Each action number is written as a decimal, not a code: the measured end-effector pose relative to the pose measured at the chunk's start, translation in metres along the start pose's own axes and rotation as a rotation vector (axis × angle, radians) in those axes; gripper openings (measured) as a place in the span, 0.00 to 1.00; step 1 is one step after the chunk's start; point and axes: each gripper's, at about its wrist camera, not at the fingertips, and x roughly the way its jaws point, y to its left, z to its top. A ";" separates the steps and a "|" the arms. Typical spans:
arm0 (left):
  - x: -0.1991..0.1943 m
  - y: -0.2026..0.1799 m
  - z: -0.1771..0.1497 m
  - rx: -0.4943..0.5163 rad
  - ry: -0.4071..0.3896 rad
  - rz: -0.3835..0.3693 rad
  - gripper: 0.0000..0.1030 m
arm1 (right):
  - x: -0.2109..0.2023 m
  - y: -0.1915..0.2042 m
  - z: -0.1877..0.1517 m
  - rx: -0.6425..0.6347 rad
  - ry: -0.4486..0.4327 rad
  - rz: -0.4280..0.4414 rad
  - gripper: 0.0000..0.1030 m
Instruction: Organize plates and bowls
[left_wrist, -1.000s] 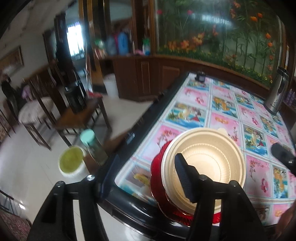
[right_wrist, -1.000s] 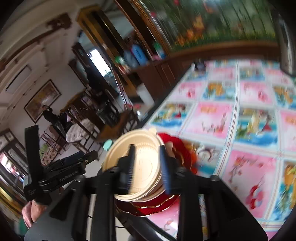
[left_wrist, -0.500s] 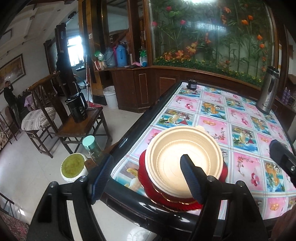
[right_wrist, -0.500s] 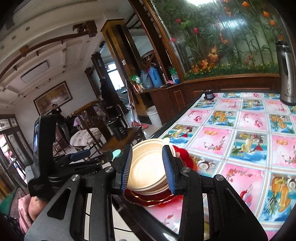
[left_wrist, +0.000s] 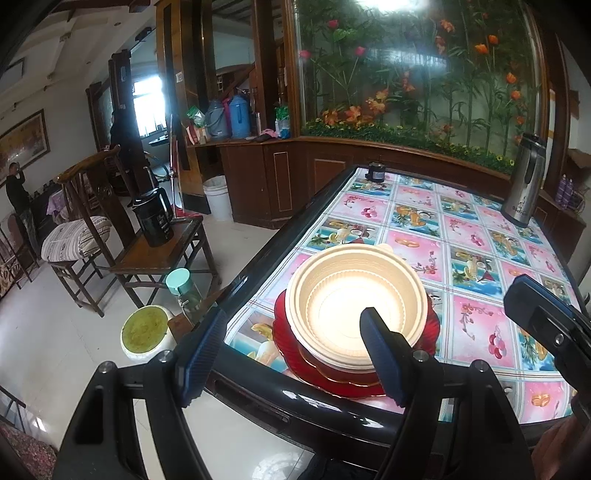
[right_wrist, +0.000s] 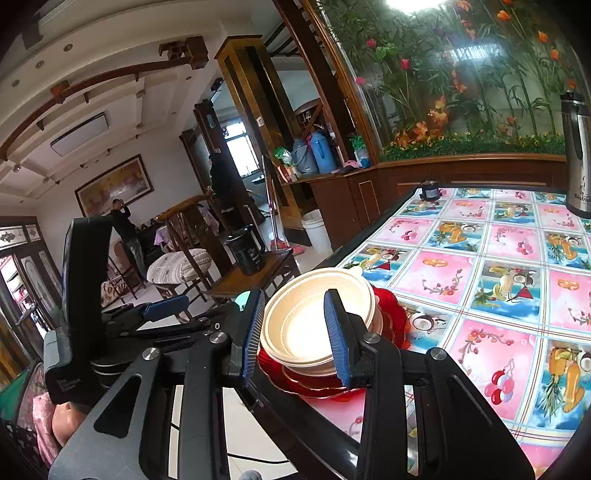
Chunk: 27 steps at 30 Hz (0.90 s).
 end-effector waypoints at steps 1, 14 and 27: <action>-0.001 0.000 -0.001 0.002 -0.002 -0.002 0.73 | 0.000 0.001 0.000 0.000 -0.001 0.001 0.33; -0.024 -0.002 -0.010 0.043 -0.086 -0.017 0.76 | -0.006 0.010 0.002 -0.017 -0.015 -0.004 0.33; -0.022 0.003 -0.010 0.021 -0.067 -0.071 0.76 | -0.005 0.022 0.003 -0.032 -0.007 -0.008 0.33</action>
